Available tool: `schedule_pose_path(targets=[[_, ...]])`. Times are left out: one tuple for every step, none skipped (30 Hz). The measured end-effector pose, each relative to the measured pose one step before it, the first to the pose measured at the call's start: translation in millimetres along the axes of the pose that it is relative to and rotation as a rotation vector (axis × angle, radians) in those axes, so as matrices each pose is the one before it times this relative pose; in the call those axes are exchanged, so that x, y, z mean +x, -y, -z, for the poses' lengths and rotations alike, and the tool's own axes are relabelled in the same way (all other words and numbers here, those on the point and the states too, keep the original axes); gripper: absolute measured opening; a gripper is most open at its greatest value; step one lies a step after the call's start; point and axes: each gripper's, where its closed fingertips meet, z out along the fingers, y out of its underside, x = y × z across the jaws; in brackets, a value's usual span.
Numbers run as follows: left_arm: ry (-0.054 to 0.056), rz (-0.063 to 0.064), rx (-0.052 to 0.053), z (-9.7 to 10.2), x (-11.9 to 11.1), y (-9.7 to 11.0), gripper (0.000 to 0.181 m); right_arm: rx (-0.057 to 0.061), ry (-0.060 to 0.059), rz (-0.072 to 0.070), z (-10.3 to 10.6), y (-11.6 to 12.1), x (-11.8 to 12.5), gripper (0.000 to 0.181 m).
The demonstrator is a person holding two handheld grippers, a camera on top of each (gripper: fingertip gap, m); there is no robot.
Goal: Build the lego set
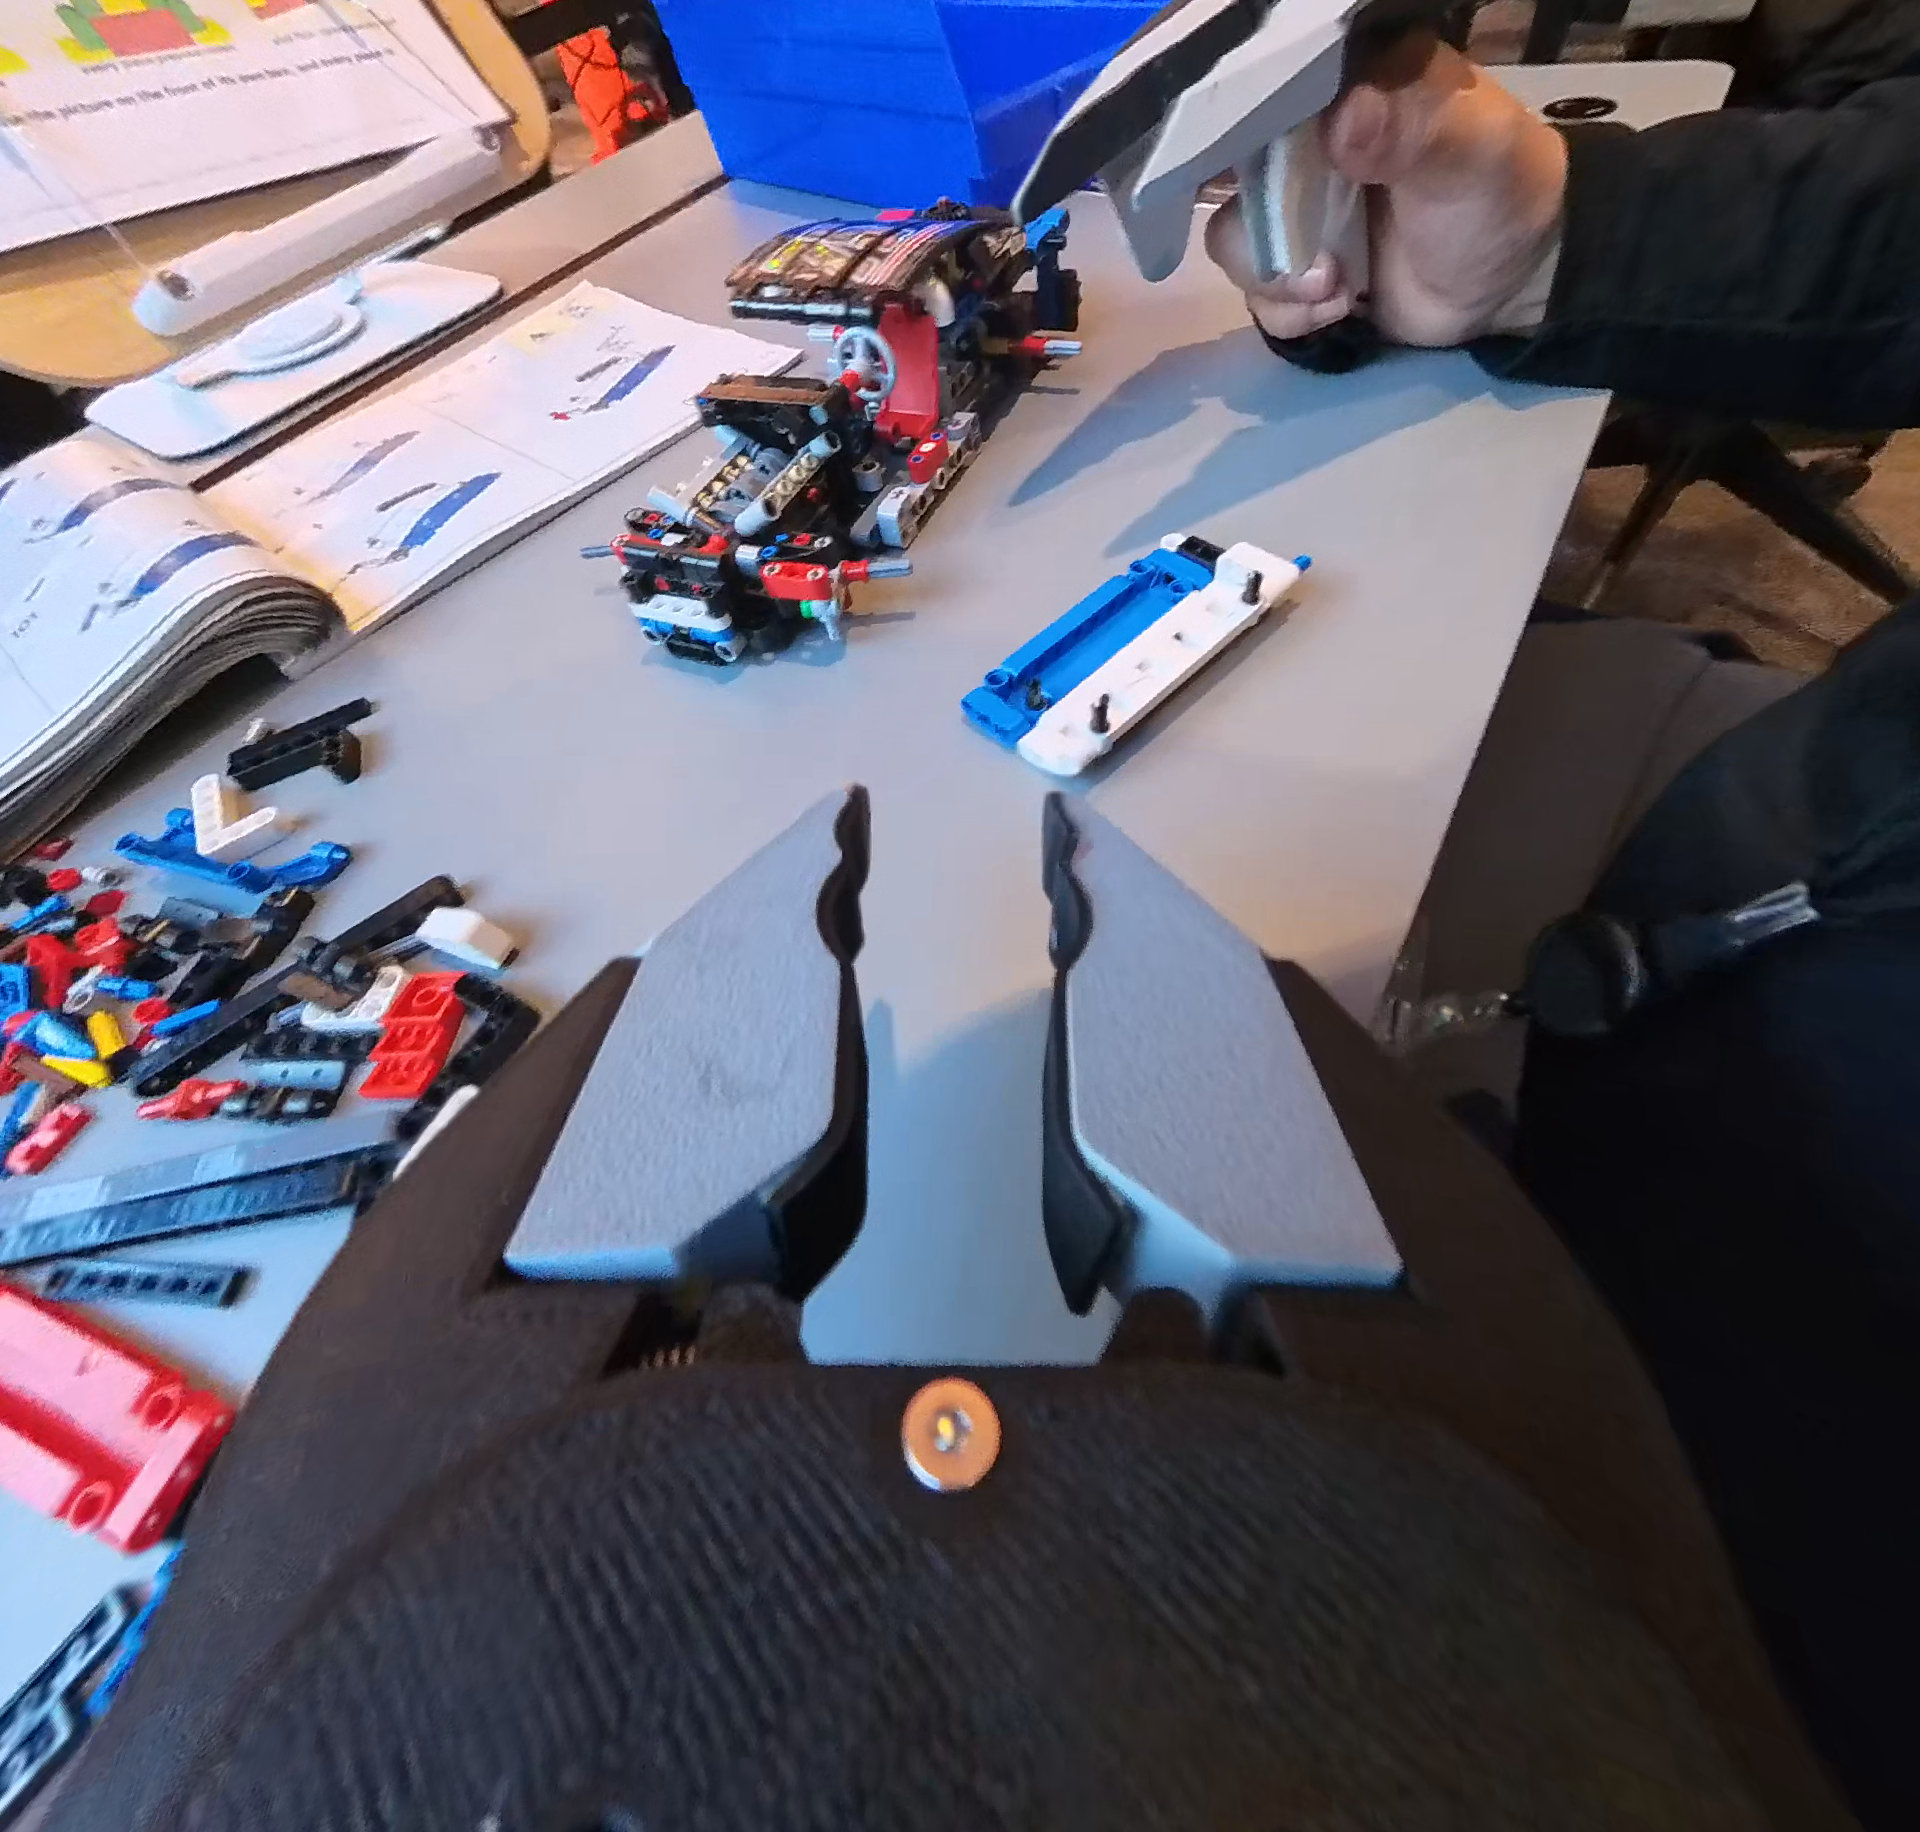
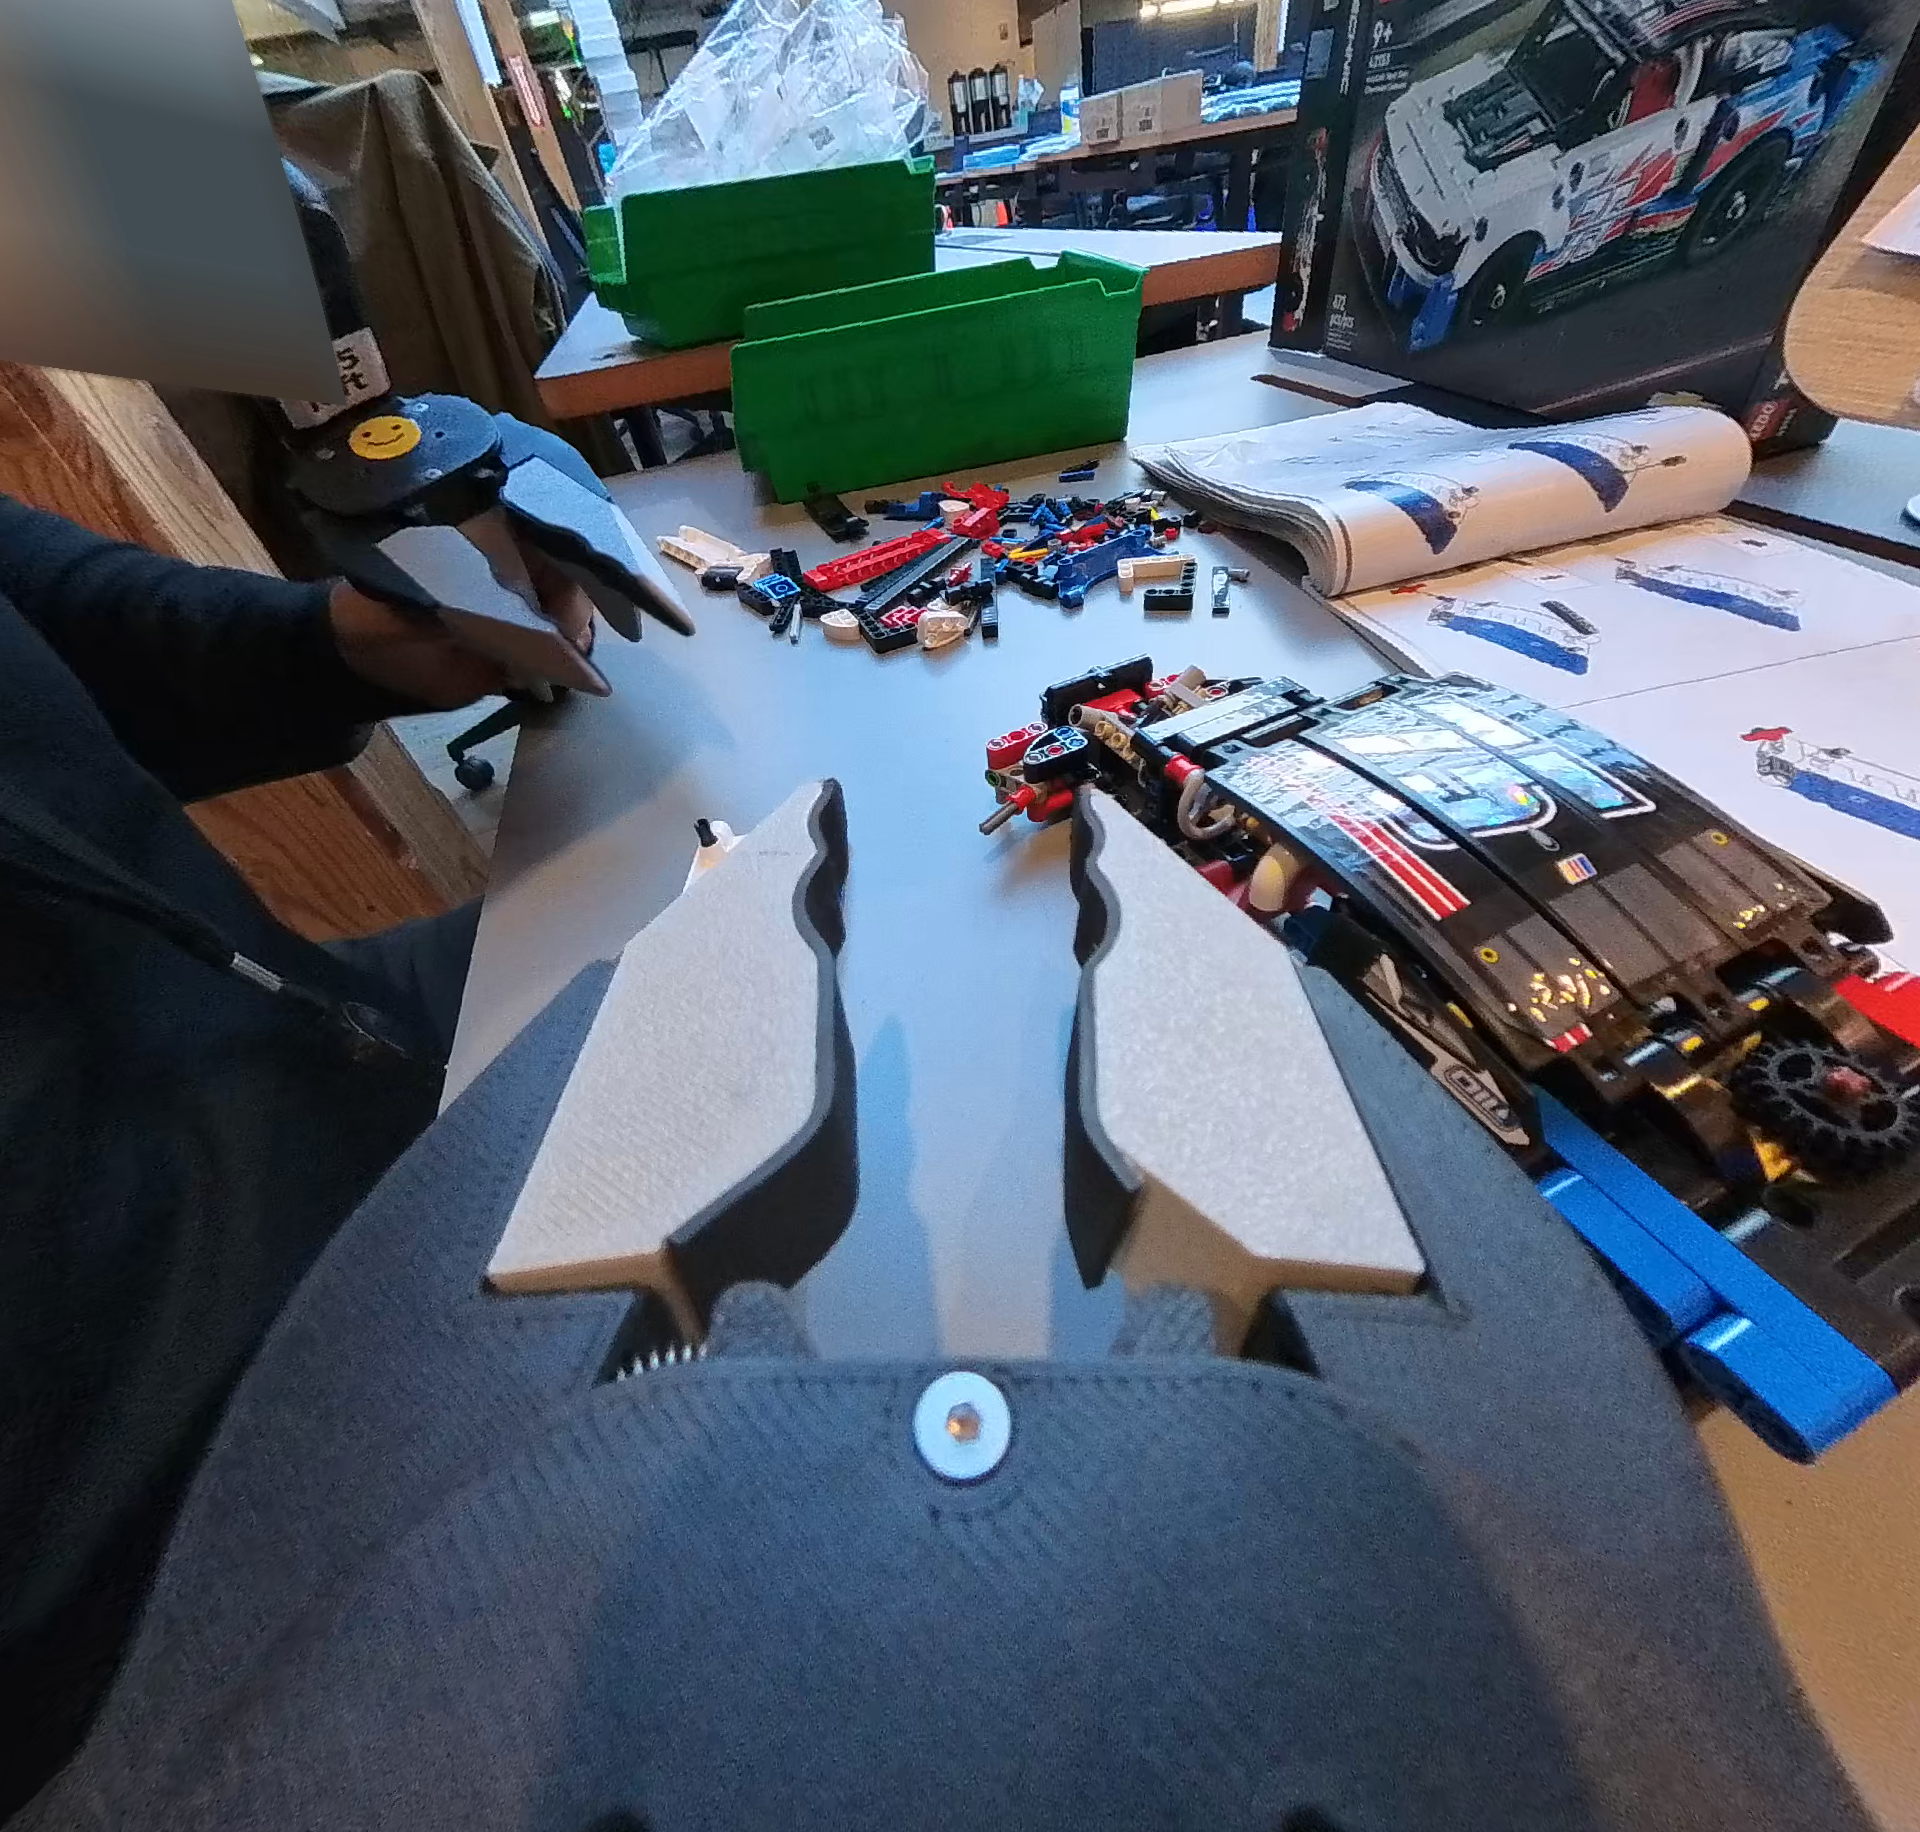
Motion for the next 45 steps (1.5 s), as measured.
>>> schedule_pose_path(targets=[[0.0116,0.0054,-0.0060,1.90,-3.74,-1.95,0.030,0.0009,0.0000,-0.0008,0.05,0.13,0.03,0.041],[0.0066,0.0040,-0.0058,0.85,-2.98,-1.58,0.030,0.0004,0.0002,-0.0011,0.10,0.07,0.08,0.041],[0.0010,0.0017,-0.0048,-0.06,-1.66,-0.98,0.030,-0.0003,0.0000,-0.0008,-0.06,-0.10,0.17,0.041],[-0.0013,-0.0006,-0.0055,-1.02,-0.65,-0.61,0.030,-0.0011,0.0002,0.0000,-0.12,-0.13,-0.01,0.041],[-0.0014,-0.0030,-0.0089,-1.53,-0.18,-0.98,0.030,-0.0017,0.0002,0.0013,-0.11,-0.15,-0.22,0.041],[0.0002,-0.0067,-0.0114,-1.82,-0.11,-1.23,0.029,-0.0012,-0.0002,0.0030,-0.09,-0.21,-0.24,0.041],[-0.0017,-0.0106,-0.0105,-1.73,0.42,-1.04,0.029,-0.0001,-0.0006,0.0045,0.00,-0.03,-0.41,0.041],[-0.0011,-0.0116,-0.0099,-1.65,0.23,-0.99,0.029,0.0002,-0.0011,0.0048,-0.02,0.03,-0.33,0.041],[0.0002,-0.0099,-0.0100,-1.63,-0.12,-1.14,0.028,-0.0004,-0.0006,0.0037,-0.06,-0.04,-0.36,0.041],[-0.0016,-0.0060,-0.0085,-1.44,-0.04,-0.92,0.028,-0.0017,0.0005,0.0022,-0.14,-0.24,-0.28,0.040],[-0.0044,-0.0031,-0.0067,-1.22,0.02,-0.70,0.027,-0.0026,0.0014,0.0010,-0.24,-0.32,-0.28,0.040],[-0.0070,-0.0020,-0.0050,-1.05,0.38,-0.51,0.025,-0.0029,0.0014,0.0002,-0.30,-0.34,-0.21,0.040],[-0.0061,-0.0011,-0.0039,-1.07,0.07,-0.31,0.023,-0.0029,0.0007,-0.0001,-0.38,-0.31,-0.02,0.040],[-0.0007,-0.0012,-0.0021,-1.04,-0.52,0.01,0.022,-0.0030,0.0009,-0.0002,-0.30,-0.45,-0.15,0.040],[0.0032,-0.0026,0.0003,-1.01,-0.85,0.43,0.021,-0.0030,0.0013,-0.0005,-0.36,-0.32,-0.03,0.040],[0.0001,-0.0056,0.0021,-1.02,-0.37,0.78,0.021,-0.0026,0.0007,-0.0007,-0.31,-0.27,-0.08,0.040],[-0.0020,-0.0057,0.0004,-1.19,-0.08,0.46,0.020,-0.0013,0.0004,-0.0010,-0.30,-0.20,0.05,0.040],[-0.0032,-0.0042,-0.0022,-1.45,-0.08,0.17,0.020,-0.0001,0.0006,-0.0015,-0.34,0.08,0.16,0.040],[-0.0047,-0.0034,-0.0044,-1.48,0.15,-0.04,0.020,-0.0008,0.0003,-0.0024,-0.29,-0.01,0.14,0.040],[-0.0048,-0.0029,-0.0064,-1.51,0.18,-0.45,0.021,-0.0021,0.0007,-0.0028,-0.37,-0.24,0.29,0.040],[-0.0045,-0.0038,-0.0056,-1.45,0.25,-0.35,0.021,-0.0022,0.0011,-0.0024,-0.19,-0.29,0.13,0.040],[-0.0024,-0.0042,-0.0048,-1.48,0.06,-0.21,0.021,-0.0007,0.0006,-0.0012,-0.12,-0.03,0.05,0.040],[-0.0006,-0.0041,-0.0045,-1.29,-0.09,-0.14,0.021,0.0014,0.0003,0.0001,0.19,0.15,-0.08,0.040],[-0.0006,-0.0041,-0.0050,-1.36,-0.06,-0.37,0.021,0.0024,0.0005,0.0007,0.21,0.25,-0.17,0.040],[-0.0012,-0.0038,-0.0063,-1.25,0.11,-0.42,0.021,0.0019,0.0005,0.0004,0.16,0.21,-0.07,0.040],[-0.0006,-0.0031,-0.0071,-1.11,0.14,-0.79,0.021,0.0007,0.0007,-0.0008,0.06,0.09,-0.07,0.040],[0.0009,-0.0022,-0.0058,-0.51,0.13,-0.62,0.020,-0.0007,0.0017,-0.0020,-0.08,-0.02,0.04,0.040],[0.0036,-0.0020,-0.0005,-0.12,-0.32,-0.13,0.020,-0.0016,0.0021,-0.0025,-0.13,-0.22,-0.02,0.040],[0.0057,-0.0012,0.0029,0.30,-0.55,0.30,0.019,-0.0015,0.0017,-0.0024,-0.14,-0.21,0.05,0.040],[0.0062,-0.0002,0.0036,0.39,-0.73,0.39,0.017,-0.0016,0.0014,-0.0021,-0.25,-0.21,0.02,0.040],[0.0057,0.0008,0.0029,0.32,-0.79,0.32,0.016,-0.0021,0.0021,-0.0023,-0.19,-0.27,0.01,0.039],[0.0035,0.0022,0.0025,0.21,-0.72,0.25,0.015,-0.0014,0.0033,-0.0029,-0.32,-0.14,-0.09,0.039],[0.0031,0.0050,0.0025,0.32,-0.94,0.30,0.014,0.0001,0.0036,-0.0037,-0.31,0.06,-0.11,0.039],[0.0023,0.0065,0.0033,0.31,-1.02,0.31,0.013,0.0003,0.0038,-0.0042,-0.40,0.13,-0.05,0.039],[0.0024,0.0070,0.0030,0.32,-1.00,0.28,0.012,-0.0002,0.0042,-0.0042,-0.36,0.06,-0.11,0.039],[0.0043,0.0078,0.0034,0.30,-1.43,0.28,0.011,0.0000,0.0039,-0.0038,-0.28,0.07,-0.05,0.039],[0.0038,0.0081,0.0042,0.41,-1.39,0.42,0.011,0.0009,0.0032,-0.0032,-0.27,0.15,-0.12,0.039],[0.0017,0.0080,0.0045,0.42,-1.18,0.44,0.010,0.0016,0.0029,-0.0025,-0.11,0.32,-0.08,0.039],[0.0022,0.0089,0.0054,0.56,-1.32,0.55,0.009,0.0014,0.0028,-0.0021,-0.23,0.19,-0.09,0.039],[0.0002,0.0091,0.0064,0.53,-1.11,0.67,0.008,0.0001,0.0028,-0.0023,-0.24,0.03,-0.11,0.039],[-0.0004,0.0091,0.0058,0.53,-0.95,0.65,0.008,-0.0007,0.0034,-0.0023,-0.17,-0.08,-0.19,0.039],[0.0012,0.0089,0.0047,0.49,-1.22,0.46,0.008,-0.0008,0.0035,-0.0021,-0.17,-0.09,-0.18,0.039],[0.0038,0.0082,0.0053,0.52,-1.36,0.58,0.008,-0.0003,0.0032,-0.0023,0.03,0.05,-0.10,0.039],[0.0028,0.0065,0.0066,0.70,-1.06,0.68,0.009,0.0008,0.0032,-0.0030,-0.04,0.12,-0.05,0.039],[0.0021,0.0050,0.0059,0.57,-0.81,0.63,0.010,0.0018,0.0026,-0.0038,0.03,0.29,0.16,0.039]])
